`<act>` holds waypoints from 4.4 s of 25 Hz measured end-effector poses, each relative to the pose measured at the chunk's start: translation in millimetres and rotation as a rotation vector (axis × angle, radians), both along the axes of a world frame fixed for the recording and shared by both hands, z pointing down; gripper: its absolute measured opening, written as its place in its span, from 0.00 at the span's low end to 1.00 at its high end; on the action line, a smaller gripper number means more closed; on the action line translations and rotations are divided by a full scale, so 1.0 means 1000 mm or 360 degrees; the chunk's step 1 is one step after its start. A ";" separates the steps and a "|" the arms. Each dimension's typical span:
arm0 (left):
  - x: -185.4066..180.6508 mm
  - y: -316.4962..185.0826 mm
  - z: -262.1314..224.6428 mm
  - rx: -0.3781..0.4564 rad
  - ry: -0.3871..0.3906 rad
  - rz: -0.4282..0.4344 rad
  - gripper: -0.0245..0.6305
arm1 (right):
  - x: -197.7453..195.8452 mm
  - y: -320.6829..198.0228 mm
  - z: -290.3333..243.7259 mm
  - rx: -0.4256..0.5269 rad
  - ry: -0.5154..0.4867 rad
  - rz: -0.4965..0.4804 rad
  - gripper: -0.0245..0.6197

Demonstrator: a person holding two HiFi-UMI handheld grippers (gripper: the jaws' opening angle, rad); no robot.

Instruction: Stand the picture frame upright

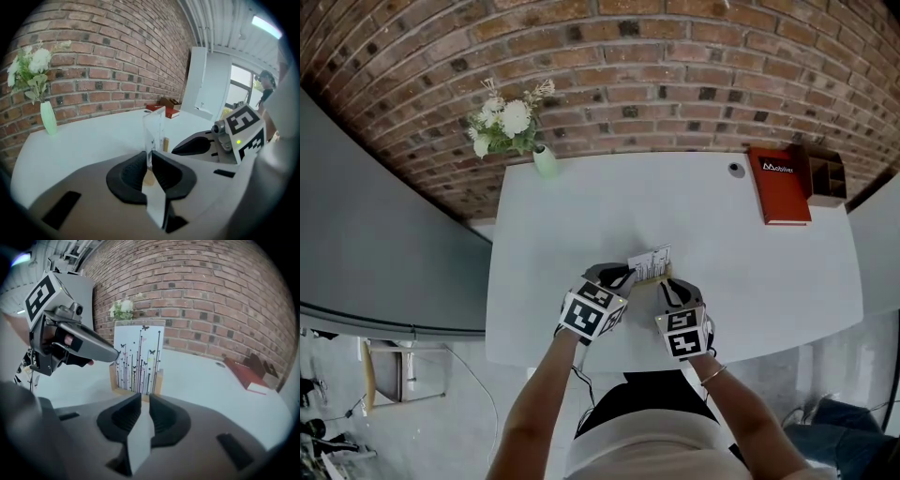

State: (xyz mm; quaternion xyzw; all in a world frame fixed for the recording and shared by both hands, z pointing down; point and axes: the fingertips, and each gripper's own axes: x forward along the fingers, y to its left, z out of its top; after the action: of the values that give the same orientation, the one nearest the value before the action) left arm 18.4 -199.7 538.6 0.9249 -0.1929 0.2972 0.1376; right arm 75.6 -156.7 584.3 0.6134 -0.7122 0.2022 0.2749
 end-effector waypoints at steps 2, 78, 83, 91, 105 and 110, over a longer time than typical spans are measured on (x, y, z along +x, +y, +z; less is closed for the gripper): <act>0.000 0.001 0.000 0.0034 -0.0004 -0.0001 0.08 | 0.000 0.002 -0.001 0.0006 -0.0005 0.0008 0.13; -0.062 0.036 -0.044 0.0098 0.0332 -0.0806 0.04 | 0.004 0.053 -0.092 0.0321 -0.0424 0.0116 0.12; -0.075 0.050 -0.052 0.0127 0.0339 -0.0829 0.03 | 0.009 0.073 -0.097 0.0358 -0.0451 0.0158 0.07; -0.081 0.069 -0.057 0.0146 0.0346 -0.0834 0.03 | 0.013 0.085 -0.102 0.0388 -0.0470 0.0172 0.04; -0.085 0.077 -0.068 0.0169 0.0381 -0.0800 0.03 | 0.025 0.085 -0.116 0.0447 -0.0473 0.0174 0.04; -0.086 0.077 -0.066 0.0164 0.0374 -0.0791 0.03 | 0.023 0.086 -0.114 0.0442 -0.0486 0.0205 0.04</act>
State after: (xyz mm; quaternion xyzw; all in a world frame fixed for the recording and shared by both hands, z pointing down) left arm -68.0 -122.7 472.3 0.8832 -0.4114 0.1349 0.1804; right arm 98.5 -70.5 470.5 0.6518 -0.7260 0.2098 0.0633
